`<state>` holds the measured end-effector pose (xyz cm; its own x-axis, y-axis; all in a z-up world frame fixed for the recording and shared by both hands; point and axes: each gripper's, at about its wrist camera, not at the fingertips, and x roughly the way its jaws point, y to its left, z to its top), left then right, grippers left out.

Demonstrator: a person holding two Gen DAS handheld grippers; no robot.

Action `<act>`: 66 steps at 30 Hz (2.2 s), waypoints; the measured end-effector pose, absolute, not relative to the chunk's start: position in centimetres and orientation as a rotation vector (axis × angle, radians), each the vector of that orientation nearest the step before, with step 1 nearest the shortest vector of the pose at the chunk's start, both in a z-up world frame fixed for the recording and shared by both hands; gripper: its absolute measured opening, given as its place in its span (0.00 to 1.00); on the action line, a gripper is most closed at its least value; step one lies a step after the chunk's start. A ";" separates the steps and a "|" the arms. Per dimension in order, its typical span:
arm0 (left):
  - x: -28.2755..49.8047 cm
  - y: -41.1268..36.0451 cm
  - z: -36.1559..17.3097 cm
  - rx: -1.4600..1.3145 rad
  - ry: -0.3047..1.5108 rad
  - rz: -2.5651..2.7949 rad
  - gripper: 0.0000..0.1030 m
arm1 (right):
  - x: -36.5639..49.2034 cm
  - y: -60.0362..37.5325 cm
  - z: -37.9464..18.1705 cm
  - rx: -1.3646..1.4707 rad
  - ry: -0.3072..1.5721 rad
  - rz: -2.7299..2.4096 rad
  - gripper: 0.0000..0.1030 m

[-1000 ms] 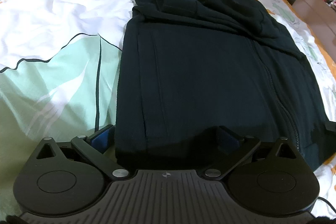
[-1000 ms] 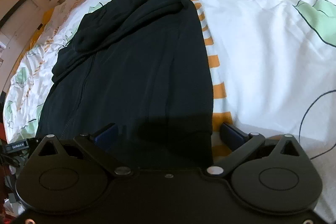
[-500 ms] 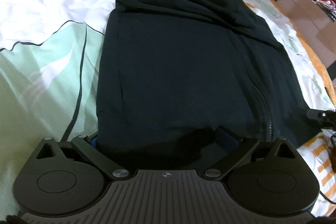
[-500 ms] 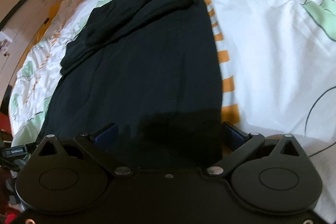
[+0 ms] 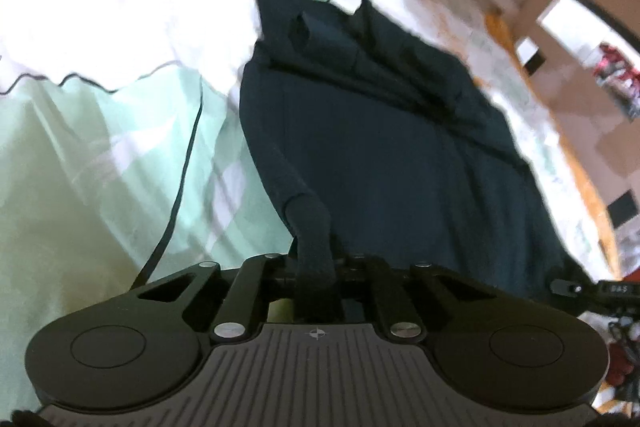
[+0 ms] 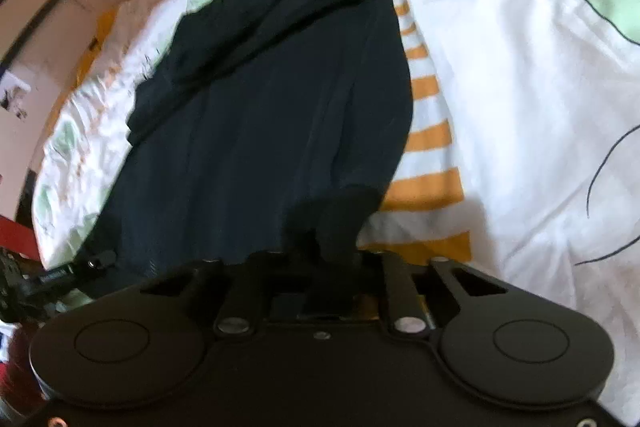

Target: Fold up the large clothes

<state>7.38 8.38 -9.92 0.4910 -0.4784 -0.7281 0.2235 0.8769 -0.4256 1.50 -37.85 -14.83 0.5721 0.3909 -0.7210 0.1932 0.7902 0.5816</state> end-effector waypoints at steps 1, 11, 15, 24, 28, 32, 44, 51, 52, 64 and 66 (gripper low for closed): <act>7.3 8.6 -9.5 -0.329 0.954 -0.438 0.08 | 1.3 -38.1 -14.5 0.702 0.948 0.142 0.19; 11.3 9.0 -3.1 -0.546 0.750 -0.503 0.08 | 3.0 -40.4 -8.8 0.831 0.625 0.255 0.18; 15.5 8.4 -1.7 -0.612 0.690 -0.507 0.09 | 6.5 -41.6 -7.0 0.851 0.539 0.260 0.18; 26.1 4.4 -3.5 -0.608 0.677 -0.408 0.09 | 17.9 -43.5 -7.7 0.828 0.494 0.161 0.18; 29.9 3.0 -6.1 -0.580 0.741 -0.347 0.09 | 22.8 -43.5 -10.0 0.765 0.553 0.103 0.18; 32.0 2.4 -8.4 -0.558 0.785 -0.302 0.12 | 25.8 -43.3 -12.3 0.735 0.602 0.065 0.18; 31.5 3.7 -7.9 -0.596 0.666 -0.354 0.99 | 26.6 -44.2 -12.9 0.753 0.487 0.020 0.88; 28.3 -0.1 -4.8 -0.303 0.628 -0.401 1.00 | 24.6 -40.8 -9.9 0.526 0.458 0.057 0.94; 28.0 -1.0 -4.8 -0.253 0.633 -0.410 1.00 | 24.4 -39.9 -9.8 0.485 0.468 0.065 0.96; 30.2 -6.5 -11.0 -0.021 0.809 -0.363 1.00 | 28.0 -30.5 -12.7 0.042 0.649 0.105 0.96; 30.5 -7.0 -11.9 0.018 0.801 -0.366 1.00 | 29.1 -30.3 -14.1 0.034 0.693 0.081 0.96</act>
